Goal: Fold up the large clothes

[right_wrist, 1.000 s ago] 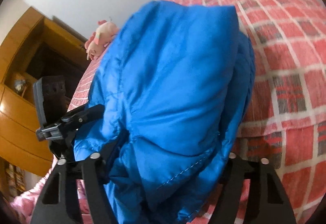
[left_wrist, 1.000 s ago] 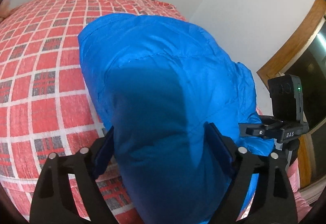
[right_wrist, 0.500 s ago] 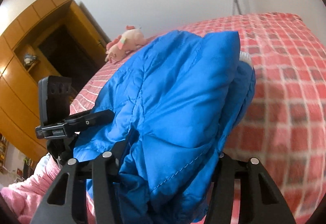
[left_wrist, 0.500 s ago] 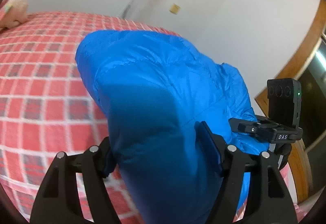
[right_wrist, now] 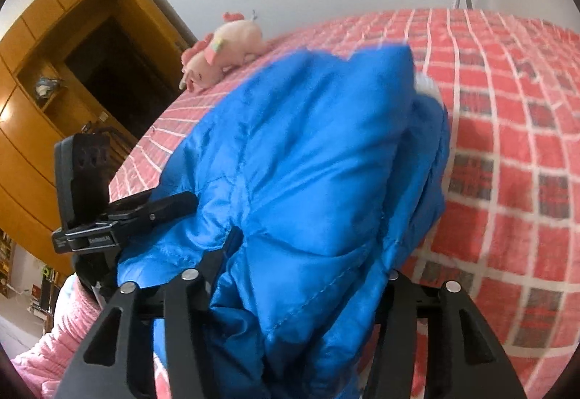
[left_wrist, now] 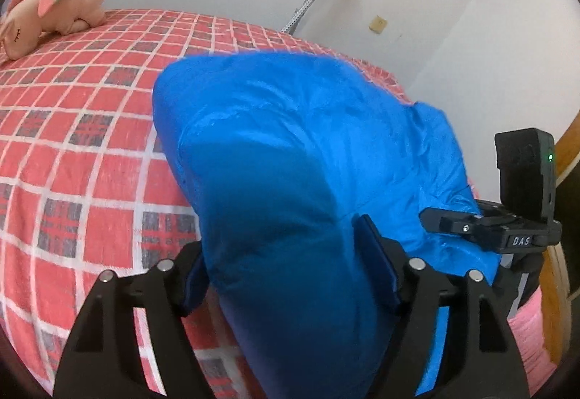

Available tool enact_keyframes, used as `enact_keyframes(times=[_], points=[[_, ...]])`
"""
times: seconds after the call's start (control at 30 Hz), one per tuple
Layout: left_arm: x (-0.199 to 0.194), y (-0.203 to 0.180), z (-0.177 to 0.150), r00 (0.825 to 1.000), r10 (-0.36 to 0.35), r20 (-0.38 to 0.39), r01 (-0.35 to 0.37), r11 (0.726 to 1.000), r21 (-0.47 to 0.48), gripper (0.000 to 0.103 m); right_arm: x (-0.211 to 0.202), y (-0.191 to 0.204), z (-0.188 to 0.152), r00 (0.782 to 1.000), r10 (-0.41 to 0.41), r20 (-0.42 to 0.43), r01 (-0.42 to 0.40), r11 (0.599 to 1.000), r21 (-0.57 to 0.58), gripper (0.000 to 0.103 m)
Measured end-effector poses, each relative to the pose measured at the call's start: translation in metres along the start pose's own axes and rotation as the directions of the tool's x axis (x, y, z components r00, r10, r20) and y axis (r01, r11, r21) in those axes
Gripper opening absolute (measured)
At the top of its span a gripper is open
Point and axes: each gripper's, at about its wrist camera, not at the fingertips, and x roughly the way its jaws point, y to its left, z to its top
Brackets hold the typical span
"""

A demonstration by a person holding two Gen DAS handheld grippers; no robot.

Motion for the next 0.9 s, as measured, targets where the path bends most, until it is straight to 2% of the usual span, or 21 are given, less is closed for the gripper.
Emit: enact_keyframes(times=[0.17, 0.3, 0.43, 0.53, 0.77, 0.9], points=[[-0.008, -0.009, -0.001, 0.999, 0.046, 0.000, -0.046, 0.999, 0.005, 0.077, -0.009, 0.001, 0.001, 1.000, -0.009, -0.006, 0.009, 1.000, 0.020, 0.063], [-0.032, -0.021, -0.007, 0.993, 0.114, 0.034, -0.115, 0.993, 0.033, 0.079, -0.031, 0.009, -0.010, 0.997, -0.079, 0.012, 0.079, 0.997, -0.010, 0.071], [-0.060, -0.039, -0.024, 0.981, 0.168, 0.099, -0.178, 0.978, 0.107, 0.082, -0.058, 0.013, -0.026, 0.991, -0.127, 0.045, 0.128, 0.991, -0.030, 0.072], [-0.066, -0.045, -0.038, 0.976, 0.193, 0.097, -0.204, 0.971, 0.121, 0.083, -0.064, 0.016, -0.038, 0.984, -0.169, 0.049, 0.171, 0.985, -0.039, 0.072], [-0.050, -0.039, -0.052, 0.973, 0.214, 0.084, -0.224, 0.966, 0.130, 0.084, -0.039, 0.004, -0.059, 0.969, -0.246, 0.012, 0.246, 0.969, -0.013, 0.072], [-0.044, -0.035, -0.056, 0.976, 0.207, 0.074, -0.215, 0.970, 0.114, 0.084, -0.030, -0.003, -0.063, 0.970, -0.242, 0.016, 0.242, 0.970, 0.027, 0.072]])
